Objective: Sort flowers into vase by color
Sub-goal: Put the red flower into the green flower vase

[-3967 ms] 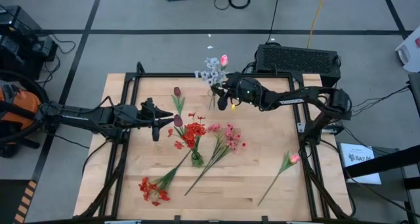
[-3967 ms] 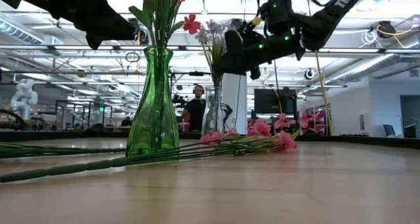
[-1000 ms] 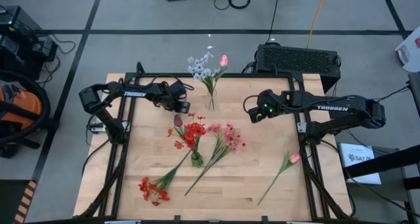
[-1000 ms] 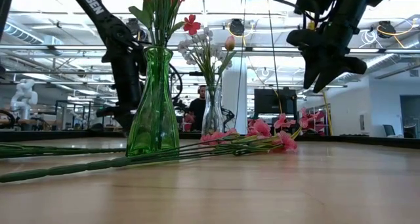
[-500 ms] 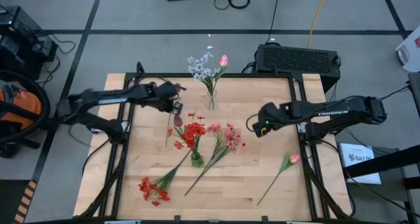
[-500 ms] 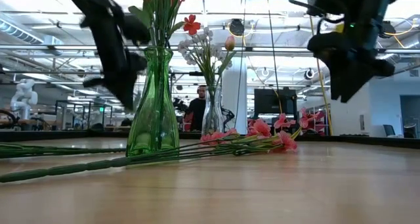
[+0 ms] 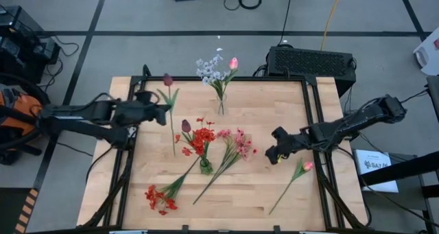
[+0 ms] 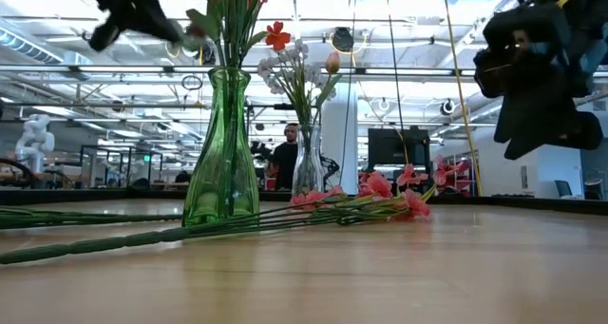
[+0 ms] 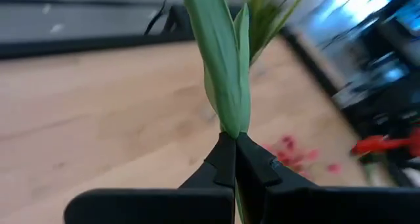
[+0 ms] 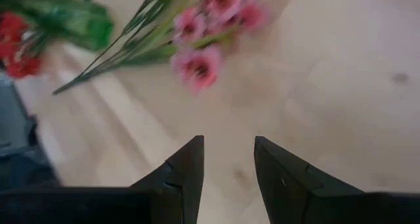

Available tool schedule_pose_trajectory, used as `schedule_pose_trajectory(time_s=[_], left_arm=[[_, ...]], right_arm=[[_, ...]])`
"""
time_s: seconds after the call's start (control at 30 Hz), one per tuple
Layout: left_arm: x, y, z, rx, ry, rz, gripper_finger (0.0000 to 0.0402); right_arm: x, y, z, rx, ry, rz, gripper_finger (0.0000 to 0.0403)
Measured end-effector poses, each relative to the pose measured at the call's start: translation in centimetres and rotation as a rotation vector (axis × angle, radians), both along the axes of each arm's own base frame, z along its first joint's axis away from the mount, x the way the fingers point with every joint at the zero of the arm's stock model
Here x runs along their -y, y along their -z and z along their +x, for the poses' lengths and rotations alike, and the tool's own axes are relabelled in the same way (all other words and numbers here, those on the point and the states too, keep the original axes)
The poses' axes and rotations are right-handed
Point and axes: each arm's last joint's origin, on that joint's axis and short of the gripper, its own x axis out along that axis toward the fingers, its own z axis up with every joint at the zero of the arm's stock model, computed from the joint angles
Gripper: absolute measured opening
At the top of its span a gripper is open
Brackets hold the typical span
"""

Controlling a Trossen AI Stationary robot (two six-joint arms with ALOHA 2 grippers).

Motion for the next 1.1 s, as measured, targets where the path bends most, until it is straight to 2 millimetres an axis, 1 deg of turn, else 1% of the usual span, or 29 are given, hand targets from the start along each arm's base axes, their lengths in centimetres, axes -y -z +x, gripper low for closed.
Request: schedule_pose_trajectory(time_s=[0.1, 0.17, 0.27, 0.37, 0.5, 0.63, 0.8, 1.0, 1.1], left_arm=[[1.4, -1.3, -0.7, 0.116, 0.063, 0.061, 0.0001], [2.3, -1.9, -0.9, 0.162, 0.105, 0.11, 0.0001], [3.9, -2.6, -0.6, 0.219, 0.159, 0.179, 0.0001], [5.8, -3.0, 0.0, 0.254, 0.2, 0.244, 0.0], [8.5, -3.1, 0.8, 0.278, 0.226, 0.32, 0.0], [11.3, -2.9, 0.7, 0.281, 0.225, 0.393, 0.0], [14.5, -2.8, -0.2, 0.298, 0.206, 0.445, 0.0], [17.8, -2.4, -2.2, 0.327, 0.176, 0.441, 0.0], [19.1, -2.1, -2.4, 0.312, 0.211, 0.473, 0.0]], right_arm=[[-0.4, -0.1, 0.1, 0.022, -0.022, 0.013, 0.0125], [-0.6, -0.1, 0.2, 0.026, -0.031, 0.015, 0.0125], [-0.8, -0.2, 0.2, 0.038, -0.039, 0.017, 0.0125], [-0.9, -0.2, 0.2, 0.049, -0.046, 0.02, 0.0125], [-1.0, -0.2, 0.2, 0.049, -0.052, 0.019, 0.0125], [-1.0, -0.2, 0.2, 0.051, -0.055, 0.015, 0.0125], [-1.0, -0.2, 0.2, 0.051, -0.057, 0.008, 0.0125], [-1.0, -0.2, 0.2, 0.051, -0.058, 0.007, 0.0125], [-1.0, -0.2, 0.2, 0.052, -0.067, 0.0, 0.0125]])
